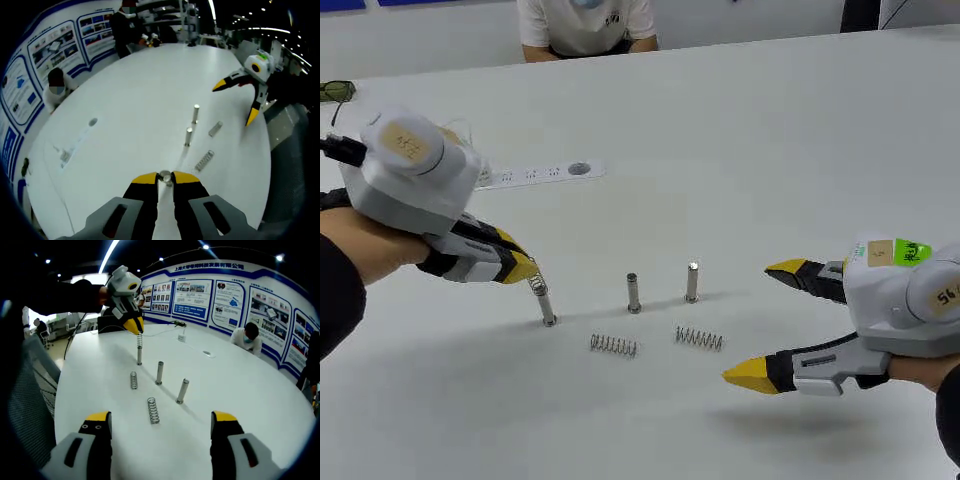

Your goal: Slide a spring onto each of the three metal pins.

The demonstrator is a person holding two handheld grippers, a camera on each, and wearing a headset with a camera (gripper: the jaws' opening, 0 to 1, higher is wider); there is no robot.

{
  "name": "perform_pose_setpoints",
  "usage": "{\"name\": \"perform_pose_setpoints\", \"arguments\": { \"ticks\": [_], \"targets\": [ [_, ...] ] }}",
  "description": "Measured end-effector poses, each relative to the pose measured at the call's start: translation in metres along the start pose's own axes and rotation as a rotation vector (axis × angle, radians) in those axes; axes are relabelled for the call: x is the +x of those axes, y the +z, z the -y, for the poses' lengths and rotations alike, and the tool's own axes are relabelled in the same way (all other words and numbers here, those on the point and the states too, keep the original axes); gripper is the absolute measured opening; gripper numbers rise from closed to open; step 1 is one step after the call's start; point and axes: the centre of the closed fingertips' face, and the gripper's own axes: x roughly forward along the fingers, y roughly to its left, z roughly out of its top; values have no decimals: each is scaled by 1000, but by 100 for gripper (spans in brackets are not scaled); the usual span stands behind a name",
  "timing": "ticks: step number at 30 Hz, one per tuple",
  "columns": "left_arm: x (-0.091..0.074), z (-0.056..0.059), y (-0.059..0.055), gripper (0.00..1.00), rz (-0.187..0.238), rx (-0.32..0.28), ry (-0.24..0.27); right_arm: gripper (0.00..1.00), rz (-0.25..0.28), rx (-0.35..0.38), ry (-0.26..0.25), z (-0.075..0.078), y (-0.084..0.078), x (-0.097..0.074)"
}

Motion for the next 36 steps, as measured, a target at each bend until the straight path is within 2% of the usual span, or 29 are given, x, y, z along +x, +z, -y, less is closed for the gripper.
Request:
{"name": "perform_pose_setpoints", "arguments": {
  "ticks": [24,36],
  "targets": [
    [19,4,-10,10,-56,11,-14,83,0,3,-4,3,-2,-1],
    [27,6,-16,11,-59,7,-14,83,-4,6,-5,3,-3,-1]
  ]
}}
